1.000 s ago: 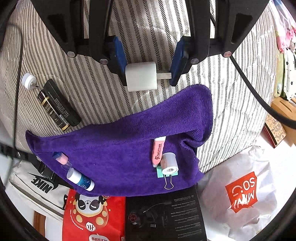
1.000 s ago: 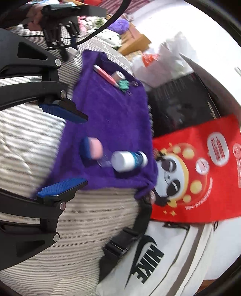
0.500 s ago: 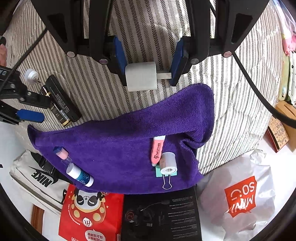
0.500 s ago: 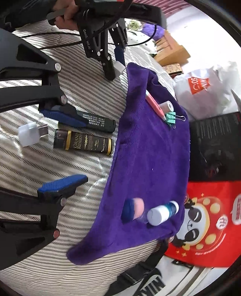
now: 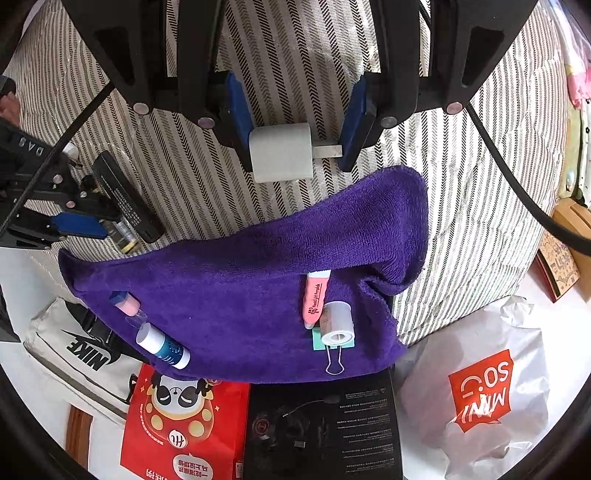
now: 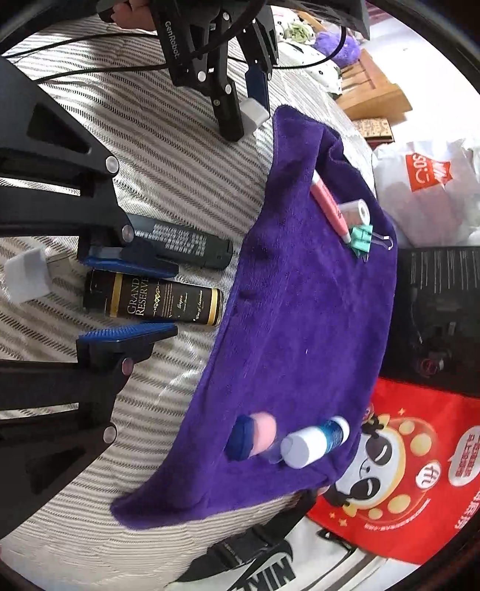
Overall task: Organize rigid objects
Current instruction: 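Set the tube beside the bottle with the right tool while the left tool carries the charger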
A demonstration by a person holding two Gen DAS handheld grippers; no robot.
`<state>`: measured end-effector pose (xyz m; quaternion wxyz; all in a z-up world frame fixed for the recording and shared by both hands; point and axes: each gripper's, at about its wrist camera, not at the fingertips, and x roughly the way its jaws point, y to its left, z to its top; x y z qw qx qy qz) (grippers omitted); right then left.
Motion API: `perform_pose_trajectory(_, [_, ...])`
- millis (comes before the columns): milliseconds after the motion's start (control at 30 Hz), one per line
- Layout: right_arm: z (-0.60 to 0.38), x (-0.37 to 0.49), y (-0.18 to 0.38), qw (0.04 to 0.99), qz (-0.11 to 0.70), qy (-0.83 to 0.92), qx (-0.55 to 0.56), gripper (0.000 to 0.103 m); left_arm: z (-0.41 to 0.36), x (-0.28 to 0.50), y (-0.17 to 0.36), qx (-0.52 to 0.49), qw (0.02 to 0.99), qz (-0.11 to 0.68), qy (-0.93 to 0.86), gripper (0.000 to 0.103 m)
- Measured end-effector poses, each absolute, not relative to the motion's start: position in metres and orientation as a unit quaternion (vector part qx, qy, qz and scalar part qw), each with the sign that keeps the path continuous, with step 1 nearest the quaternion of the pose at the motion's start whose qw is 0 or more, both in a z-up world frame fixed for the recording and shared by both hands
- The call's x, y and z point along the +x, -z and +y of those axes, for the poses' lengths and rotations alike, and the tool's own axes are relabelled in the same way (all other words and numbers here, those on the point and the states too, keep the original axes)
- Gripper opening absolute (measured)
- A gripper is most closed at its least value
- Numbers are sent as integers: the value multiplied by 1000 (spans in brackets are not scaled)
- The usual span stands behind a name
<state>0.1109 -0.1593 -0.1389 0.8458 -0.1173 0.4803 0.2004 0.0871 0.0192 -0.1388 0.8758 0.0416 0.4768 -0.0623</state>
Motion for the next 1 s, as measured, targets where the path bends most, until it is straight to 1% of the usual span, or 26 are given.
perform_pose_trajectory(233, [-186,113,138,846,495,-167,-106,25,19,86,139,41,877,475,62,43])
perform_pose_trajectory(700, [-189,112,141,859,482,-154,-83,25,19,86,139,40,877,476,59,42])
perform_pose_trajectory(1000, [-196,113,139,850,497,-162,-64,24,19,86,134,44,870,489,49,42])
